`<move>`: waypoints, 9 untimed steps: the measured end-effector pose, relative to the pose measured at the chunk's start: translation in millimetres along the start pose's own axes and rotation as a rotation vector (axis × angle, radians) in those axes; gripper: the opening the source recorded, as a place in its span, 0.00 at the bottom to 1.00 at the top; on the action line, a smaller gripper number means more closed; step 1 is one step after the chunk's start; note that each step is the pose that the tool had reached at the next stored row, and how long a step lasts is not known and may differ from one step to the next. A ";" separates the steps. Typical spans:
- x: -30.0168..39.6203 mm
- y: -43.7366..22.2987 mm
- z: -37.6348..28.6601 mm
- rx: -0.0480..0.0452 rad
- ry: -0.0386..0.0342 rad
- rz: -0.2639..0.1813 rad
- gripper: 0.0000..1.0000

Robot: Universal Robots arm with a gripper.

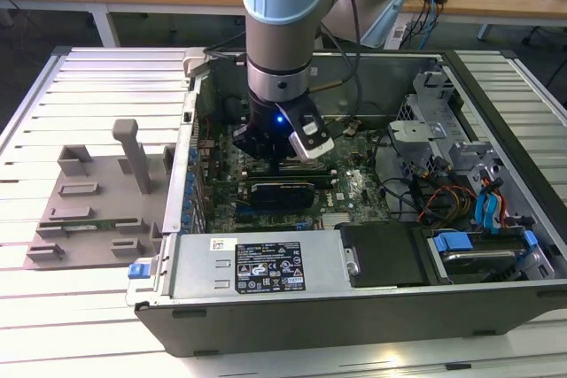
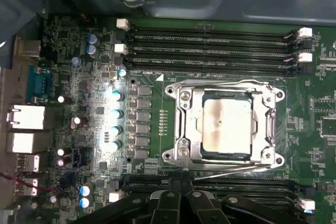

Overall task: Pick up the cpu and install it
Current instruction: 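Install the second cpu locking lever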

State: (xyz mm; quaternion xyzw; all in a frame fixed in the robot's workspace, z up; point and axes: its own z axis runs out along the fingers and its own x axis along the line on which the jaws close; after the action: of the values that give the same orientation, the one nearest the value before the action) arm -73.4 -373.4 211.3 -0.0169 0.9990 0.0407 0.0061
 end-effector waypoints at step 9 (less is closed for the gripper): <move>6.6 -0.8 8.2 -0.0558 -0.0045 0.000 0.11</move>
State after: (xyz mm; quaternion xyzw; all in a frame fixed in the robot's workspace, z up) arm -79.9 -373.7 203.0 -0.0170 0.9975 0.0686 0.0079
